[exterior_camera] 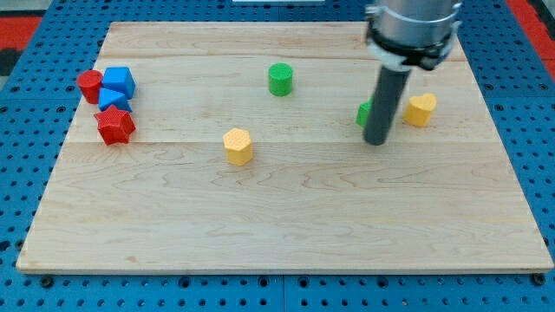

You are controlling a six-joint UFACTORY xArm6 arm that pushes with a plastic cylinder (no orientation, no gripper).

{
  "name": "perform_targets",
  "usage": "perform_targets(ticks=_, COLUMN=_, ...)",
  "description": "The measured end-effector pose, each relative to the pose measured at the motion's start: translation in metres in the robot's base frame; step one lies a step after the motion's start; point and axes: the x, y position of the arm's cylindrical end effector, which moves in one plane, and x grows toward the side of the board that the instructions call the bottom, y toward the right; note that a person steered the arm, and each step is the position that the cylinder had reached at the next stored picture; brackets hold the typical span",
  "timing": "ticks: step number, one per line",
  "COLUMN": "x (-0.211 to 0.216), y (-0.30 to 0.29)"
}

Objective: Move the yellow hexagon into the left of green star

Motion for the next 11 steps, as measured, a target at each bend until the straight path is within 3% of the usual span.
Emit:
perform_targets(ticks=1, x=-0.005, y=-0.053)
perform_targets(ticks=3, x=-0.023, y=0.011)
perform_targets(ticks=4, x=-0.004, y=0.01)
perform_targets(ticks=5, x=0.042, y=-0.068)
perform_targets(ticks=6, x=0.048, y=-0.162)
perform_targets(ticks=7, x=0.019, y=-0.201)
perform_targets(ticks=9, x=-0.004, y=-0.151)
perform_targets(ticks=11, x=0.0, y=-0.054)
